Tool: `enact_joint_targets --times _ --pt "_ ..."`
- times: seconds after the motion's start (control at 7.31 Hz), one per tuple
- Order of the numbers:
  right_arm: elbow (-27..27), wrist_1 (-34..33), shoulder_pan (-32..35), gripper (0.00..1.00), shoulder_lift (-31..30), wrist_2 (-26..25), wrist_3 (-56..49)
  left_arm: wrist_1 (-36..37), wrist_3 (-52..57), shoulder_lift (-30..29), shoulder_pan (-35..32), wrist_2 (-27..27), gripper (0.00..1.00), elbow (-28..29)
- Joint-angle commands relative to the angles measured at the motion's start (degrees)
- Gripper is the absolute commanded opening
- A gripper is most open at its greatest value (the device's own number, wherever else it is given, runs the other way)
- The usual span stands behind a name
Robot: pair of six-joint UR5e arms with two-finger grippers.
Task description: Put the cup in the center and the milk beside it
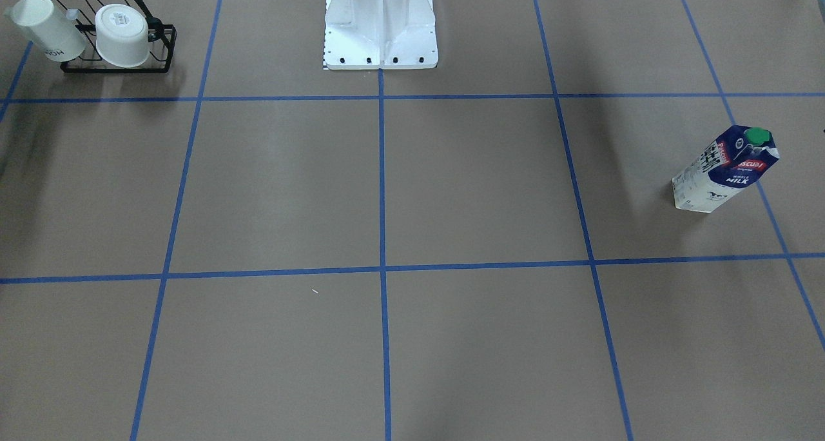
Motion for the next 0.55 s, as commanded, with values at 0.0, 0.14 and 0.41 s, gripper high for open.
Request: enact_joint_targets --times 0.0,0.14,0.41 --pt "-11.36 8.93 0.03 1.00 4.93 -2.33 -0.40 -0.22 -0.14 0.01 0.00 -0.02 0.99 0.33" --pt "-12.90 9.04 0.03 1.00 5.32 -2.86 -0.57 -0.22 -0.23 0.01 -0.09 -0.11 0.99 -0.11" --pt "-10.11 9.22 -0.06 1.00 1.05 -2.70 -0.57 -0.22 -0.23 0.01 -0.09 -0.20 0.99 -0.29"
